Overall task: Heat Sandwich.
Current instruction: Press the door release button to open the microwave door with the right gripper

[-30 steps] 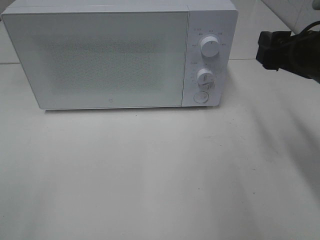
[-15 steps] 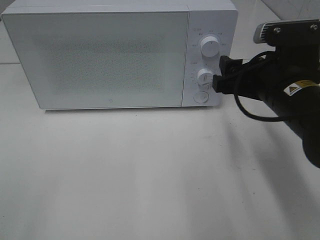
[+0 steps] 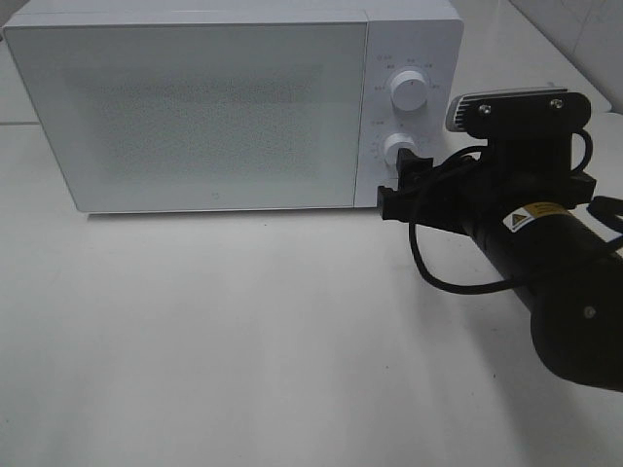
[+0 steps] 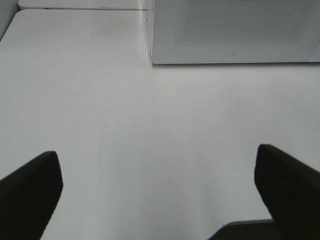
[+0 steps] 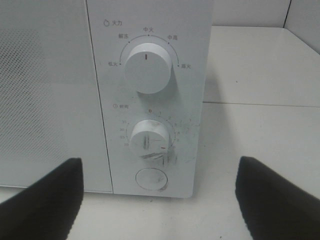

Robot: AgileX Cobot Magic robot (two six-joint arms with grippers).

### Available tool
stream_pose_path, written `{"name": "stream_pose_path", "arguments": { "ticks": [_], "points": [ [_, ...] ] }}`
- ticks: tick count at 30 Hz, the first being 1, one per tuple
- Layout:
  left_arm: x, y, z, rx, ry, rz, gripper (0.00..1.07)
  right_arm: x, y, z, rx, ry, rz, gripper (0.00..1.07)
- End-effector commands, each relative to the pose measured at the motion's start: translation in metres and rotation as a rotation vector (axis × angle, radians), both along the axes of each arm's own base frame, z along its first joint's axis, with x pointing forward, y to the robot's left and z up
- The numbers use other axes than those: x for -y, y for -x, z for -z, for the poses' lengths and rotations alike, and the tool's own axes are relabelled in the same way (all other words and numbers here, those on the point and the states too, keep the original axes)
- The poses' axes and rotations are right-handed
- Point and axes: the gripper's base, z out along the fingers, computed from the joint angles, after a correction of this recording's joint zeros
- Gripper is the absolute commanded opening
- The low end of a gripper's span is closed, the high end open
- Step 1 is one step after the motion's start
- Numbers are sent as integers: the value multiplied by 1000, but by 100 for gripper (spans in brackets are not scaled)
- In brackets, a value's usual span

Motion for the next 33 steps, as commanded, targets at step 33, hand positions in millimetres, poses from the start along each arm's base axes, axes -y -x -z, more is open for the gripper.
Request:
{"name": "stream_pose_path", "arguments": {
  "ticks": [33],
  "points": [
    [0, 2, 0, 19, 9, -3, 98, -6, 7, 14, -251, -1306, 358, 65]
  ]
}}
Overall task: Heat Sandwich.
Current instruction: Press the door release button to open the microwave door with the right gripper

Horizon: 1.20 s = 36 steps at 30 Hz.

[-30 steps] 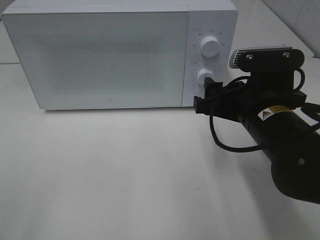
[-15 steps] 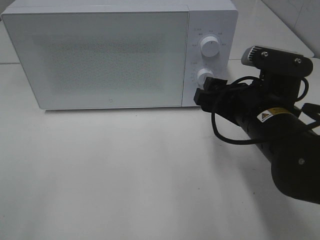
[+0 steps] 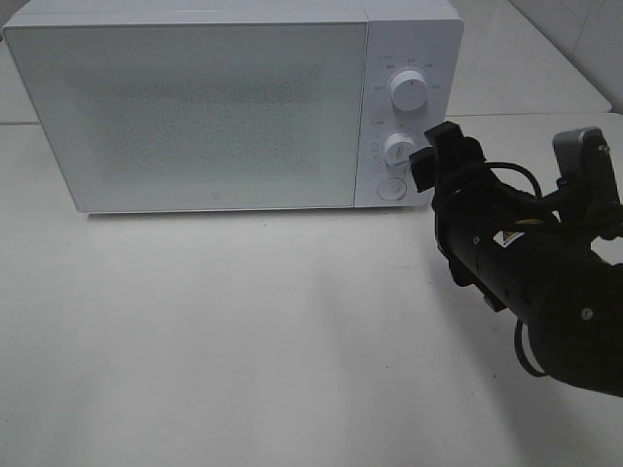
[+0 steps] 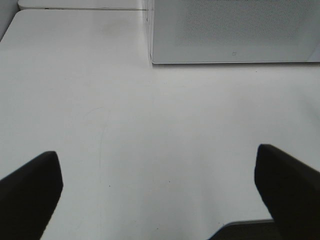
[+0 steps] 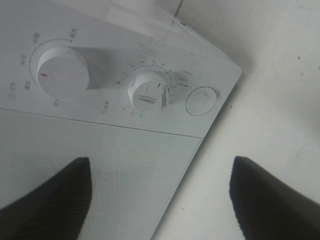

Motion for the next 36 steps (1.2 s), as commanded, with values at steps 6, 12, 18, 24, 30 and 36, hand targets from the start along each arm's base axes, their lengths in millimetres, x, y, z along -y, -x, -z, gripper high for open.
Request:
{"name": "stream_pose_path", "arguments": {
  "ticks": [6, 12, 18, 24, 30, 36],
  "points": [
    [0, 2, 0, 19, 9, -3, 98, -1, 2, 2, -54, -303, 101, 28],
    [0, 2, 0, 19, 9, -3, 98, -1, 2, 2, -58, -334, 113, 0],
    [0, 2, 0, 19, 9, -3, 98, -2, 2, 4, -64, -334, 113, 0],
    [0, 2, 0, 19, 9, -3, 98, -5, 0, 20, -120, -332, 117, 0],
    [0, 2, 0, 19, 9, -3, 98, -11, -13, 32, -140, -326, 95, 0],
    [0, 2, 0, 19, 9, -3, 98, -13, -29, 37, -135, -325, 102, 0]
  ]
}}
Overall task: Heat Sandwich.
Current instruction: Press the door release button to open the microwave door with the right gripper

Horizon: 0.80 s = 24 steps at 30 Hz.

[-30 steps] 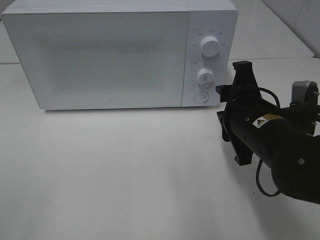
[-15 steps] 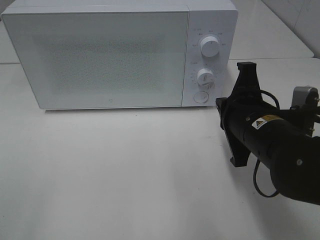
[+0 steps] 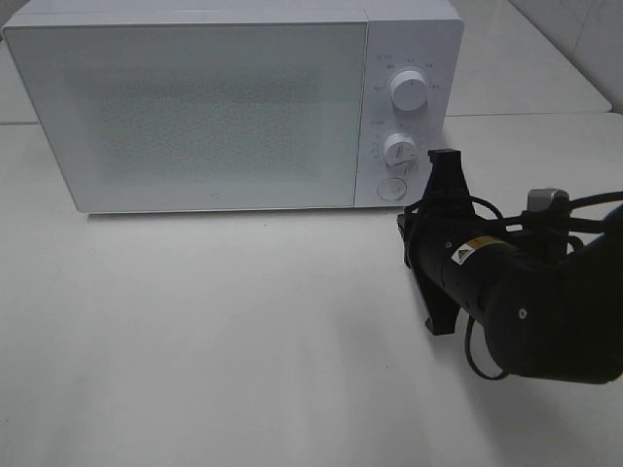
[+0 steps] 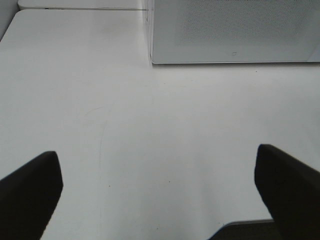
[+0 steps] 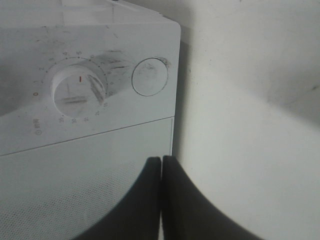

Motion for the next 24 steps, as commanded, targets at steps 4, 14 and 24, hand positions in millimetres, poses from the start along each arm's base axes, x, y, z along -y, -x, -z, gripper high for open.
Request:
{"name": "stream_pose_path", "arguments": {
  "ticks": [4, 14, 24],
  "points": [
    [0, 2, 0, 19, 9, -3, 98, -3, -22, 6, -7, 8, -16, 0],
    [0, 2, 0, 19, 9, -3, 98, -2, -56, 19, -27, -1, -7, 0],
    [0, 2, 0, 19, 9, -3, 98, 3, -85, 27, -20, -4, 18, 0]
  ]
}}
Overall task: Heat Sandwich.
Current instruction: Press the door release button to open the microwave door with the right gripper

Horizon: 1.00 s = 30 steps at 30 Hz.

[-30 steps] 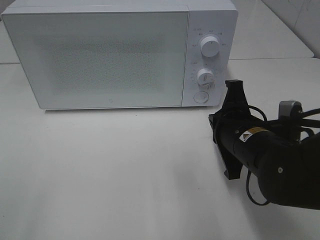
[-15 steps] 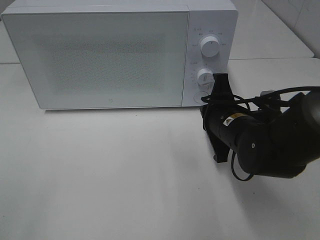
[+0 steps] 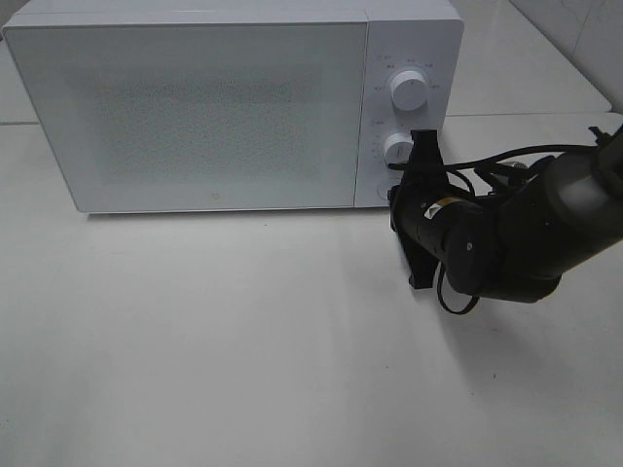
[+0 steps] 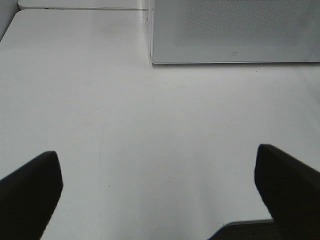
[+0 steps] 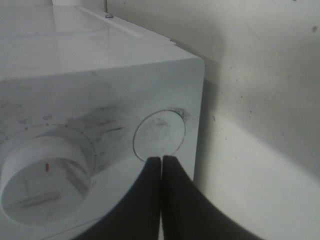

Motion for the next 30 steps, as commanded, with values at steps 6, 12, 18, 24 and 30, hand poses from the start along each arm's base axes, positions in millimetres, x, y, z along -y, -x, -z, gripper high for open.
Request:
{"name": "stream_pose_path", "arguments": {
  "ticks": [6, 12, 18, 24, 30],
  "points": [
    [0, 2, 0, 19, 9, -3, 98, 3, -22, 6, 2, -7, 18, 0],
    [0, 1, 0, 10, 9, -3, 98, 3, -32, 6, 3, -17, 26, 0],
    [0, 1, 0, 10, 9, -3, 98, 2, -38, 9, 10, -27, 34, 0],
    [0, 1, 0, 10, 9, -3, 98, 4, -41, 0, 113, -28, 62, 0],
    [0, 1, 0, 10, 9, -3, 98, 6, -47, -9, 192, -38, 103, 0]
  ]
}}
